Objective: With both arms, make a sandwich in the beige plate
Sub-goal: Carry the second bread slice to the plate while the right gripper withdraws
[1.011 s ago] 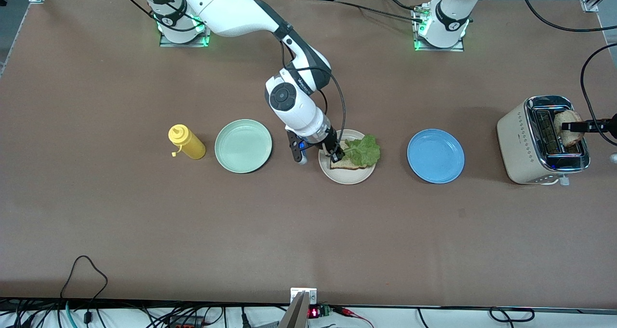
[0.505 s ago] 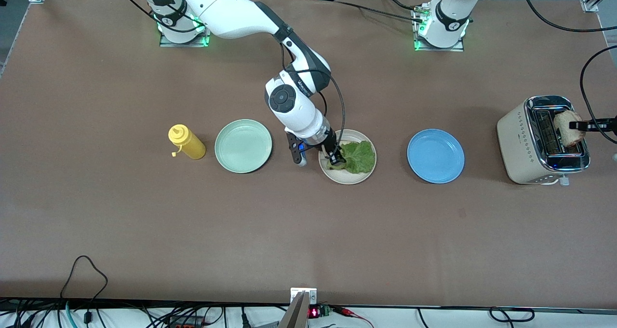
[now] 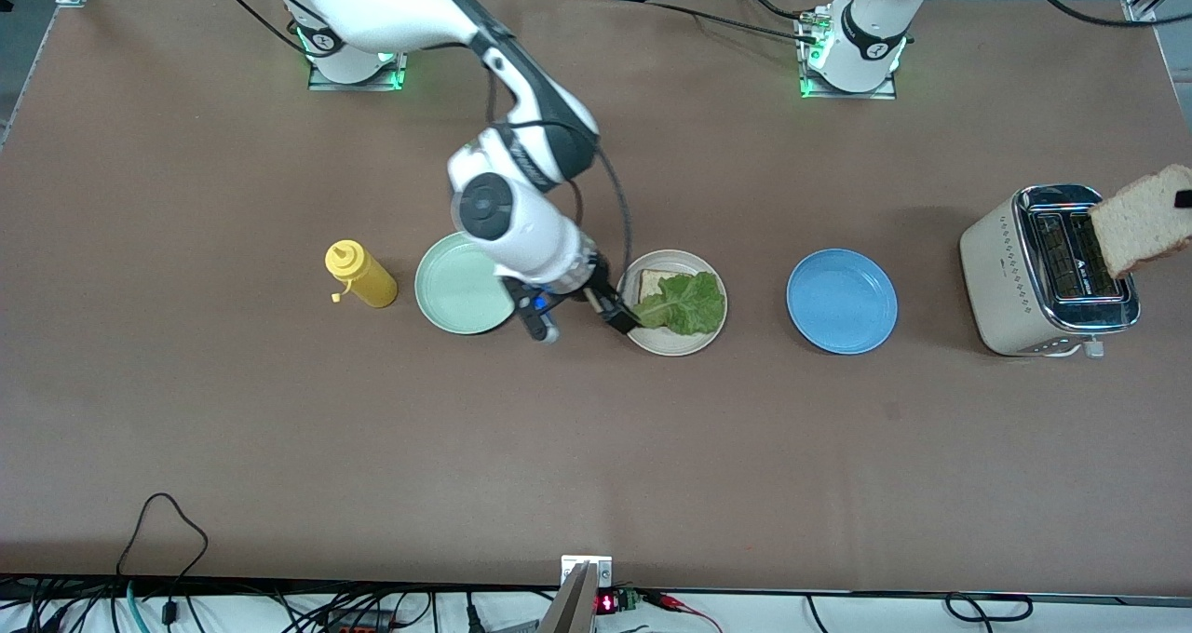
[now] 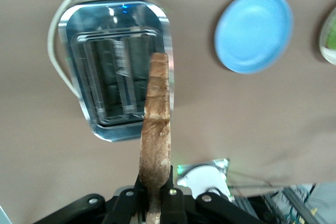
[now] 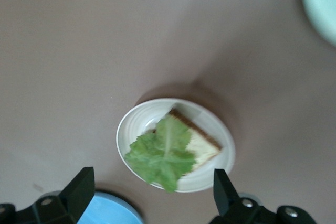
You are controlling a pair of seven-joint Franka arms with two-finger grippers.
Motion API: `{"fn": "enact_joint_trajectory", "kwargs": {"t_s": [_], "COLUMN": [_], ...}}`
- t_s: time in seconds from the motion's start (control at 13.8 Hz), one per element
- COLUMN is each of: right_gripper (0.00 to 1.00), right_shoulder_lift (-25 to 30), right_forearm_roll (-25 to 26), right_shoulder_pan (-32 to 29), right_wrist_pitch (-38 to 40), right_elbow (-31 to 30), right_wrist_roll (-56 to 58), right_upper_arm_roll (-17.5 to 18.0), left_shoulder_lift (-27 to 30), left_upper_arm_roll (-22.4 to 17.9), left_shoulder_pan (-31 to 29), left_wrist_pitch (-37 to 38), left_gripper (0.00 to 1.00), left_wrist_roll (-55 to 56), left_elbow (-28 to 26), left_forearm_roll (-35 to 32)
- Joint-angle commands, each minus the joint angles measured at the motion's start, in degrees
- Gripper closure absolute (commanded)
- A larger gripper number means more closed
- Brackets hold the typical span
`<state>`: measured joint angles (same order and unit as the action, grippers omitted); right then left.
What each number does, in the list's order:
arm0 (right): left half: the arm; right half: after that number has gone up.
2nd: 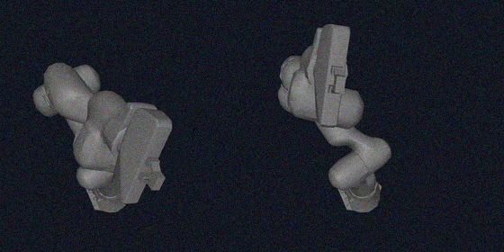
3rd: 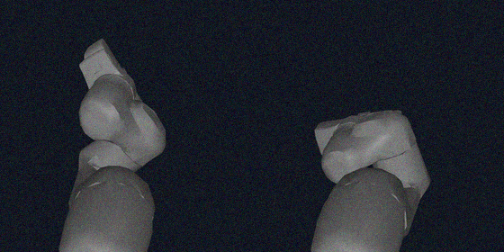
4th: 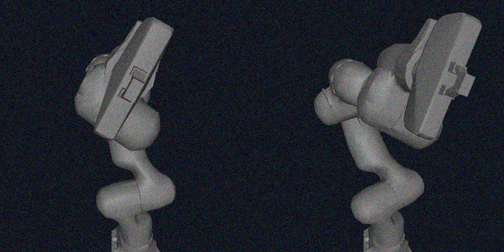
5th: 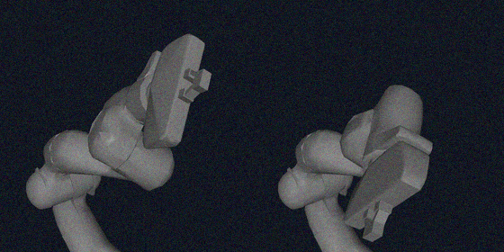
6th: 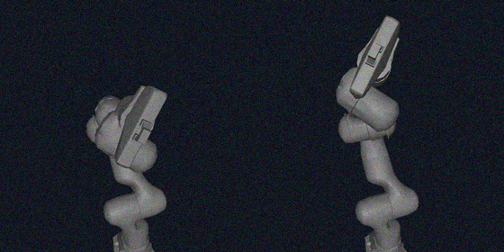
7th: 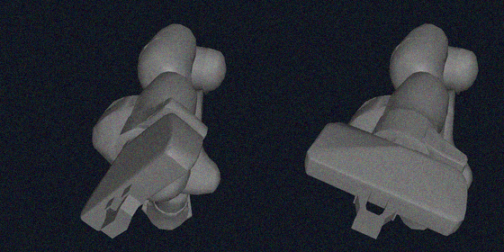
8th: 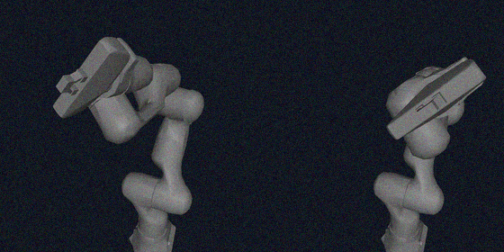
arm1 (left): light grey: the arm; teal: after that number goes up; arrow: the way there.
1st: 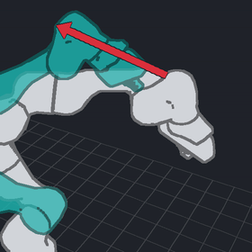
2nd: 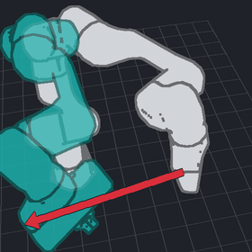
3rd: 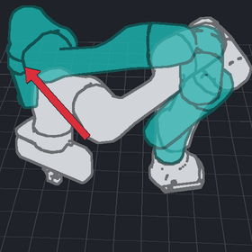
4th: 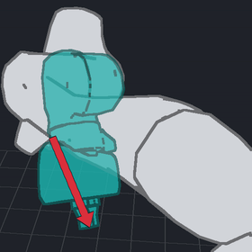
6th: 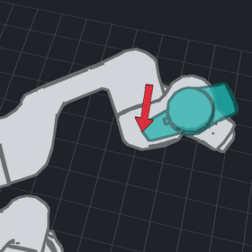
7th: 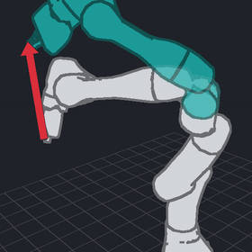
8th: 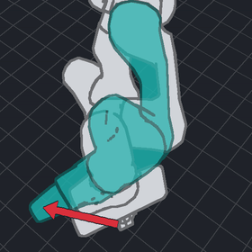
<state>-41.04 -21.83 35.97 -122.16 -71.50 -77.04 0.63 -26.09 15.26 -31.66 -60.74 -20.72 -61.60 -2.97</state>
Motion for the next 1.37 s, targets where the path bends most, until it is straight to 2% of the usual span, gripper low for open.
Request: {"fn": "enact_joint_trajectory", "kwargs": {"t_s": [0.0,0.14,0.29,0.43,0.65,0.72,0.87,1.16,1.3], "right_gripper": [0.00,0.00,0.00,0.00,0.00,0.00,0.00,0.00,0.00], "right_shoulder_lift": [6.4,8.7,10.9,14.1,17.0,17.2,17.2,17.6,17.7], "right_forearm_roll": [4.8,11.9,13.0,12.9,14.1,16.5,19.3,19.1,20.4], "right_shoulder_pan": [-4.1,-6.2,-8.9,-13.9,-19.3,-20.1,-22.7,-31.9,-32.2], "right_wrist_pitch": [9.9,15.7,19.8,22.4,29.6,31.3,33.3,35.0,35.1], "right_elbow": [-1.4,-1.4,-1.4,-1.4,-1.5,-1.5,-0.6,2.7,3.1], "right_wrist_roll": [13.0,24.2,33.7,47.1,65.9,70.0,74.4,84.5,89.2], "right_upper_arm_roll": [0.7,0.8,0.6,0.9,0.8,0.7,0.5,1.5,0.6], "left_shoulder_lift": [-1.2,-2.6,-4.5,-4.7,-4.5,-4.6,-4.4,-4.5,-5.4], "left_upper_arm_roll": [3.4,5.1,5.1,5.1,5.2,5.3,5.3,5.4,6.0], "left_shoulder_pan": [2.2,4.1,6.3,8.4,13.3,14.9,19.4,24.1,25.8], "left_wrist_pitch": [3.7,3.0,-0.9,-8.0,-20.1,-23.3,-29.8,-42.1,-47.4], "left_gripper": [0.99,0.99,0.99,0.99,0.99,1.00,1.00,1.00,1.00], "left_wrist_roll": [-0.9,1.7,4.1,4.7,4.7,4.5,4.4,3.2,1.5], "left_elbow": [2.5,-0.7,-5.2,-11.4,-21.3,-24.0,-27.9,-36.6,-39.1], "left_forearm_roll": [7.1,17.4,28.3,34.6,40.9,43.5,46.1,49.0,49.5]}}
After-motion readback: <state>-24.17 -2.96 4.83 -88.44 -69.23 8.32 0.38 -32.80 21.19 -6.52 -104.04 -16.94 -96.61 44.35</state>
